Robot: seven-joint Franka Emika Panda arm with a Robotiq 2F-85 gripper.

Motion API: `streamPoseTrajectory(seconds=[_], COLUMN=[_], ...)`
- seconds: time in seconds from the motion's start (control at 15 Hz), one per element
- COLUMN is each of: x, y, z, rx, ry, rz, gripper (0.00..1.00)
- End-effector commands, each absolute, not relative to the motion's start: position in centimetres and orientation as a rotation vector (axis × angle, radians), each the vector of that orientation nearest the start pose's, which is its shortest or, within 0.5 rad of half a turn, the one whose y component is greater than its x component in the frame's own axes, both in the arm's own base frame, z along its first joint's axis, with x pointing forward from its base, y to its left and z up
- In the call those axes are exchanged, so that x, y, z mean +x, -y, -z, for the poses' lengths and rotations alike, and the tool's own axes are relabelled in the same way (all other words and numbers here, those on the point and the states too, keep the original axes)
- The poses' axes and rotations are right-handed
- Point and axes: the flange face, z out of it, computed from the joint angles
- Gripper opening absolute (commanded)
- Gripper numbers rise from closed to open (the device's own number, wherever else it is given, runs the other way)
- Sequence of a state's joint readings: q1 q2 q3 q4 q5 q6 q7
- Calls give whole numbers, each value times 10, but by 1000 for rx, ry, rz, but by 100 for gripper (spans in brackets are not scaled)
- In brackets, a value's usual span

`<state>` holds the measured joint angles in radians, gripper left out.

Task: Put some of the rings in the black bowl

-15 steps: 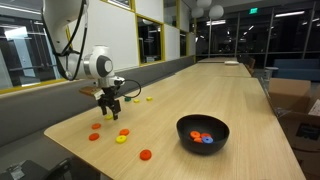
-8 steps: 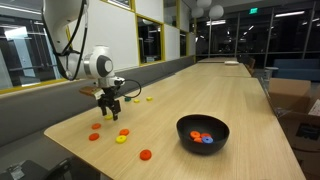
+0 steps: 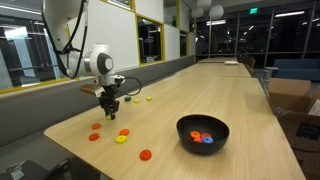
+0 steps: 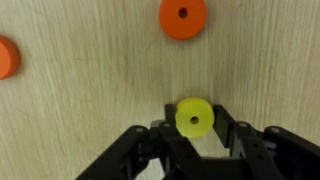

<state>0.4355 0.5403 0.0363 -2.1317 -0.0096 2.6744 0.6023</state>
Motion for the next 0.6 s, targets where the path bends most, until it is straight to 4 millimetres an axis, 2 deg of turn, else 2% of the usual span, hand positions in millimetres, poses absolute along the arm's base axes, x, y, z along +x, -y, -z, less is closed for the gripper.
streamPoseTrajectory(seconds=[0.0, 0.27, 0.53], x=[511, 514, 524], y=[-257, -231, -184], z=[-156, -170, -198], rx=[-3122, -3125, -3122], ry=[-193, -300, -436], rz=[-20, 33, 111], gripper=[24, 24, 24])
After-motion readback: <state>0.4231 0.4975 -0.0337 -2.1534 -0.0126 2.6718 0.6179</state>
